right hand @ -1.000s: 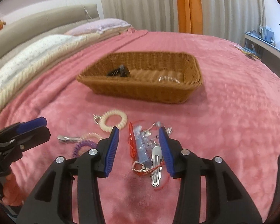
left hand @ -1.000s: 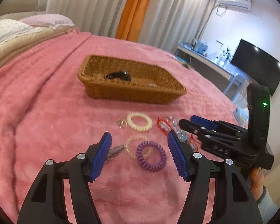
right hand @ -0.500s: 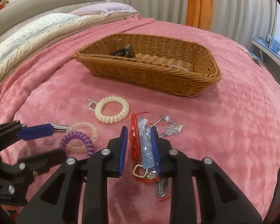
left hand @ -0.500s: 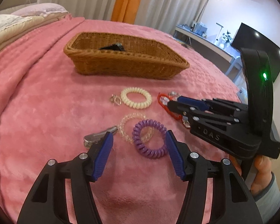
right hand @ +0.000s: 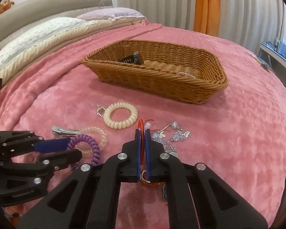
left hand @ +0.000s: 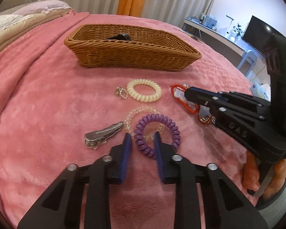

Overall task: Organize jewelry
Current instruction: 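Grasp the purple coil bracelet with the left tool while the right tool grasps the red cord keychain, then lower the purple bracelet and red keychain into the basket and open both tools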

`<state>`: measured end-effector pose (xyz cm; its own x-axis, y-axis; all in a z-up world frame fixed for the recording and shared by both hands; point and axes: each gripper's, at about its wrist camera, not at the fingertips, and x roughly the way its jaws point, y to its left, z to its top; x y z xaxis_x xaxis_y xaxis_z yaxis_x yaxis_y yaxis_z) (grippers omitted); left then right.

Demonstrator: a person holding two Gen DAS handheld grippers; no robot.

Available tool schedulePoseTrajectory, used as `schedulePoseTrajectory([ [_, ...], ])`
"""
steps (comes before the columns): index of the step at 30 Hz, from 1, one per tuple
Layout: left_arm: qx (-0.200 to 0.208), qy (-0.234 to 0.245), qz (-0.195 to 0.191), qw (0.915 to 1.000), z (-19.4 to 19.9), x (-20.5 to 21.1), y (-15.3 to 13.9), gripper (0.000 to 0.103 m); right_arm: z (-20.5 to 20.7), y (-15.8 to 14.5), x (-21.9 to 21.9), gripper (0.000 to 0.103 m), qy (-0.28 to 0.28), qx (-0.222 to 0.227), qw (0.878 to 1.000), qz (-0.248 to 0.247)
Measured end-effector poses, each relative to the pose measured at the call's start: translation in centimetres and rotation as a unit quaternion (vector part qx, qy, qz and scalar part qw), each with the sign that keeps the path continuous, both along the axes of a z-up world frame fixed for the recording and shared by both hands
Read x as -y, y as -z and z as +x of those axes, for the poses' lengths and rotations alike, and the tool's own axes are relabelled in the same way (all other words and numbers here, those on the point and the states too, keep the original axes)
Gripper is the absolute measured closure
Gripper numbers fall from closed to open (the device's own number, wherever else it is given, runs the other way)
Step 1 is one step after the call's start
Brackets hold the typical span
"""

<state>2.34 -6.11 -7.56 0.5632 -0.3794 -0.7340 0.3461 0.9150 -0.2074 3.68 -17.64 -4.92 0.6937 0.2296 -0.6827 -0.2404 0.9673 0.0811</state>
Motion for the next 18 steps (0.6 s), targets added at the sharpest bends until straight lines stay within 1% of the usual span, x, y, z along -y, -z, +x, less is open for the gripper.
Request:
schedulePoseTrajectory([
  [1, 0.003, 0.000, 0.005, 1.0000, -0.1, 0.2, 0.0, 0.091, -0.2, -0.2, 0.2, 0.100, -0.002, 0.005, 1.000, 0.009],
  [4, 0.016, 0.001, 0.012, 0.9998, -0.4, 0.4, -0.3, 0.094, -0.5, -0.7, 1.0, 0.100, -0.008, 0.014, 0.999, 0.038],
  [8, 0.027, -0.001, -0.002, 0.9996, -0.8, -0.1, -0.7, 0.094, -0.7, -1.1, 2.2, 0.100, -0.013, 0.015, 0.997, 0.080],
  [13, 0.037, -0.005, -0.022, 0.9991, -1.2, -0.7, -1.0, 0.094, -0.8, -1.4, 3.6, 0.100, -0.028, -0.003, 0.989, 0.143],
  [15, 0.039, -0.007, -0.029, 0.9988, -1.2, -0.9, -1.1, 0.094, -1.1, -1.7, 3.7, 0.100, -0.034, -0.003, 0.987, 0.156],
  [18, 0.047, -0.009, -0.036, 0.9982, -1.4, -1.2, -1.3, 0.094, -1.7, -2.5, 3.9, 0.100, -0.031, 0.007, 0.987, 0.157],
])
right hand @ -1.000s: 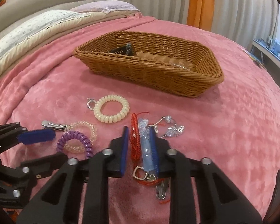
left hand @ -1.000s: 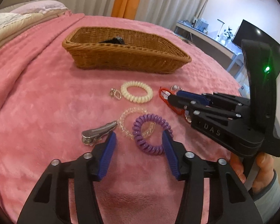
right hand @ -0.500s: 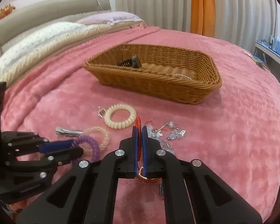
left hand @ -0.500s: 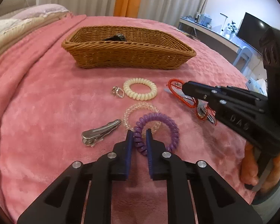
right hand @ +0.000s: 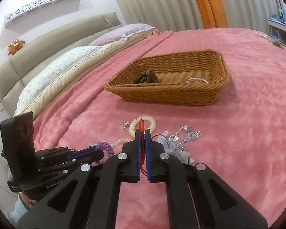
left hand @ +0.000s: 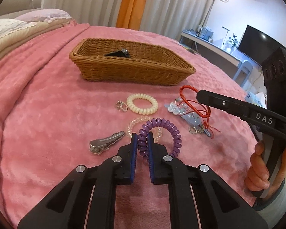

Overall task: Organize jewelry
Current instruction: 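Lower the purple bracelet and red keychain into the basket and open both tools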

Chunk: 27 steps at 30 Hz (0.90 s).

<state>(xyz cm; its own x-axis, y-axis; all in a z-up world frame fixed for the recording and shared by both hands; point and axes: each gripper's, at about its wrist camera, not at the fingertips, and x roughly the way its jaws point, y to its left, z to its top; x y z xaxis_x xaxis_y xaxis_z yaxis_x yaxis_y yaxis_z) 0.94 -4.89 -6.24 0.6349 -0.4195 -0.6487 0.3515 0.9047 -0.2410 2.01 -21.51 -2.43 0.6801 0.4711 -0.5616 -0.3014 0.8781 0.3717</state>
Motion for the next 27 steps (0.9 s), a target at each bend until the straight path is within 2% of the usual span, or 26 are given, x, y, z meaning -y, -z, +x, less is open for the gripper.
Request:
schedulePoseTrajectory([
  [7, 0.029, -0.013, -0.023, 0.9992, -0.4, -0.8, -1.9, 0.094, -1.0, -2.4, 0.8, 0.100, 0.014, 0.030, 0.999, -0.001],
  [13, 0.079, -0.015, -0.026, 0.9964, -0.3, -0.9, -6.8, 0.094, -0.8, -6.2, 1.9, 0.100, 0.033, 0.067, 0.997, -0.007],
  [20, 0.128, -0.011, -0.001, 0.9917, 3.0, 0.4, -11.8, 0.094, 3.5, -9.4, 2.8, 0.100, 0.061, 0.082, 0.994, -0.024],
  [27, 0.126, -0.024, -0.005, 0.9917, 8.7, 0.9, -13.0, 0.094, 8.9, -11.8, 3.1, 0.100, 0.088, 0.113, 0.989, -0.029],
])
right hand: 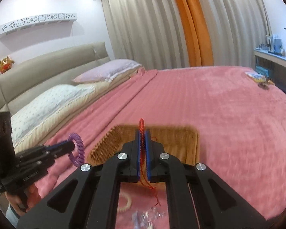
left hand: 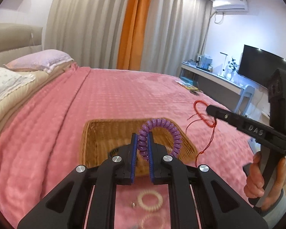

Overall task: Organize jewelry
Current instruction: 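Lower the purple bracelet and red keychain into the basket and open both tools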

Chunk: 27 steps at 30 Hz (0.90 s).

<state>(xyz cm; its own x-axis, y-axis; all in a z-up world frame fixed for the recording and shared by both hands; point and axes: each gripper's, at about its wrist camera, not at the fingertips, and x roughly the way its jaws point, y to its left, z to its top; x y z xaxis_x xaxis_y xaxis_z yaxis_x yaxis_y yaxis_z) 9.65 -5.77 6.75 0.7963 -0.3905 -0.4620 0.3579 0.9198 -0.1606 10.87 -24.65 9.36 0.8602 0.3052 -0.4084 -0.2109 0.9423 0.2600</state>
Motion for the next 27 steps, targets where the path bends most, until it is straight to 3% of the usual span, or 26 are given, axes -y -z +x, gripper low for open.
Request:
schedulePoseTrajectory([
  [6, -0.007, -0.012, 0.008, 0.9999, 4.4, 0.9, 1.5, 0.094, 4.0, 0.6, -0.2, 0.100, 0.021, 0.011, 1.000, -0.018],
  [14, -0.062, -0.007, 0.018, 0.9979, 8.4, 1.9, 7.1, 0.094, 8.4, 8.0, -0.4, 0.100, 0.016, -0.062, 0.997, -0.035],
  [22, -0.081, 0.003, 0.029, 0.9963, 9.0, 2.3, 8.6, 0.093, 9.6, 10.9, -0.7, 0.099, -0.006, -0.117, 0.992, -0.034],
  [23, -0.082, 0.004, 0.028, 0.9962, 9.0, 2.3, 8.6, 0.092, 9.5, 11.1, -0.9, 0.099, -0.009, -0.124, 0.992, -0.031],
  [25, -0.085, 0.009, 0.019, 0.9961, 8.6, 2.3, 8.4, 0.062, 9.4, 11.6, -0.9, 0.094, -0.015, -0.138, 0.990, -0.021],
  [26, -0.079, 0.010, 0.014, 0.9967, 8.3, 2.1, 8.2, 0.058, 9.4, 11.7, -0.8, 0.090, -0.016, -0.139, 0.990, -0.019],
  [27, -0.073, 0.009, 0.015, 0.9972, 8.0, 2.1, 7.9, 0.058, 9.2, 11.8, -0.8, 0.078, -0.014, -0.140, 0.990, -0.020],
])
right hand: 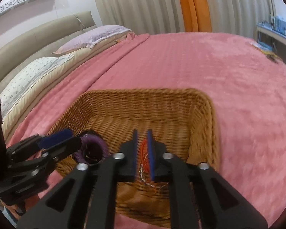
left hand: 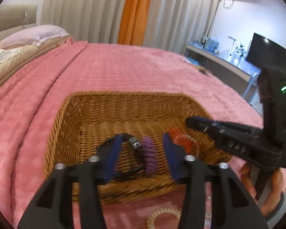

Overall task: Organize jewelry
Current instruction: 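Lower the purple bracelet and red keychain into the basket and open both tools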

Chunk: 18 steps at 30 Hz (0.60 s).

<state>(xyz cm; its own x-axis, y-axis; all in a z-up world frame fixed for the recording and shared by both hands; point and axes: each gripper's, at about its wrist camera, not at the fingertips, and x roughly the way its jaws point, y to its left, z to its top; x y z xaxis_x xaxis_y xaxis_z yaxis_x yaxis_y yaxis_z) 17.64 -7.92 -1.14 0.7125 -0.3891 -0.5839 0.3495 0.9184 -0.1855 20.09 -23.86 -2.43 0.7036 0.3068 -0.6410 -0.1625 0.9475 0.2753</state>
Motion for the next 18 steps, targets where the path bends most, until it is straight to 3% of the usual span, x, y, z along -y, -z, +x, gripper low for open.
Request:
schedulePoseTrajectory([
  [2, 0.012, -0.001, -0.001, 0.9999, -0.8, -0.3, -0.8, 0.057, -0.6, -0.1, 0.1, 0.058, 0.007, 0.004, 1.000, -0.002],
  [10, 0.030, -0.007, -0.039, 0.9987, -5.6, -2.8, -4.1, 0.051, -6.6, -3.9, 0.1, 0.058, 0.009, 0.044, 0.999, -0.001],
  [18, 0.065, -0.022, -0.041, 0.9968, -13.0, -5.6, -6.4, 0.045, -14.6, -6.7, -0.8, 0.058, 0.012, 0.080, 0.996, -0.028],
])
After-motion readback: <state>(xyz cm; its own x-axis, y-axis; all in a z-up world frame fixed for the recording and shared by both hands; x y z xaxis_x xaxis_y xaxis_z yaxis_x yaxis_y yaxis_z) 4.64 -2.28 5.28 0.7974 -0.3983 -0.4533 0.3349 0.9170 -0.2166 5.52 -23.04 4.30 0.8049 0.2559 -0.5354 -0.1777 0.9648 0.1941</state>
